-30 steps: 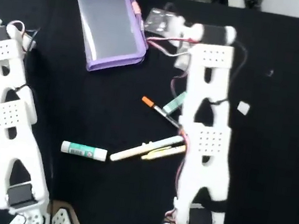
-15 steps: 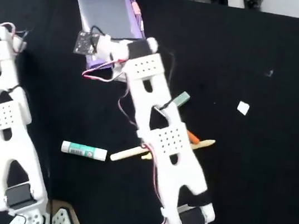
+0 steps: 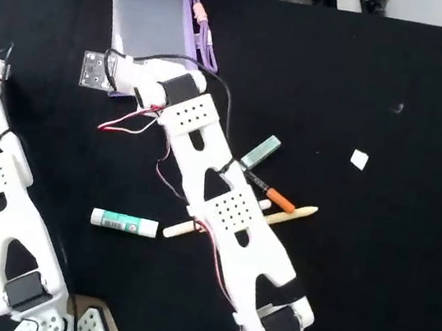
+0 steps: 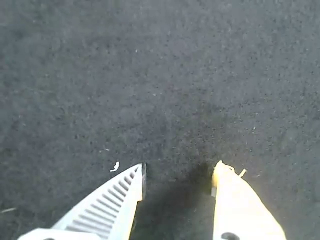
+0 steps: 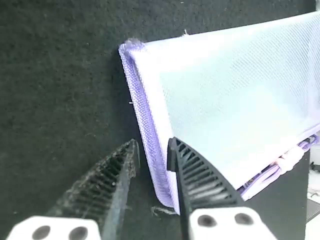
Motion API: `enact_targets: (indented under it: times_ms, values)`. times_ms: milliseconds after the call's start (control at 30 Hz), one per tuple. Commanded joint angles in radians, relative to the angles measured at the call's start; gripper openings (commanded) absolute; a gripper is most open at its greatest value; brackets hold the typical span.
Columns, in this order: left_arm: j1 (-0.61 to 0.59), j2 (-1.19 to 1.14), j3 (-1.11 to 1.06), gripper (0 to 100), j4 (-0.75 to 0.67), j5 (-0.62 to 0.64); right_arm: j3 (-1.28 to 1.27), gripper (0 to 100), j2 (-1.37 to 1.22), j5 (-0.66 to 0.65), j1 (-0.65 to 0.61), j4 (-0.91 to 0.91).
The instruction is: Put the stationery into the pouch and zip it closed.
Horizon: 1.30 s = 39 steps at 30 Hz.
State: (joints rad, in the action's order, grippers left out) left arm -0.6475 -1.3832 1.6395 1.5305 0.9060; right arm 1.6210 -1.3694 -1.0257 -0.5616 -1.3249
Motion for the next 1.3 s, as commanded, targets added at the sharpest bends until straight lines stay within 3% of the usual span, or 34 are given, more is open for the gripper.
enact_targets:
  times_ms: [0, 300, 500, 867, 1267]
  values:
    - [-0.012, 0.015, 0.025, 23, -0.012, 0.006, 0.053, 10.6, 0.031, 0.005, -0.015, 0.011]
    - [-0.012, 0.015, 0.025, 23, -0.014, 0.006, 0.056, 10.8, -0.079, -0.02, -0.028, 0.18]
    - [-0.01, 0.015, 0.025, 23, -0.014, 0.006, 0.058, 19.2, -0.082, -0.02, -0.031, 0.192]
    - [-0.01, 0.015, 0.025, 23, -0.014, 0.006, 0.056, 19.1, -0.09, -0.02, -0.035, 0.385]
    - [-0.01, 0.015, 0.025, 23, -0.014, 0.006, 0.048, 19.1, -0.091, -0.021, -0.052, 0.275]
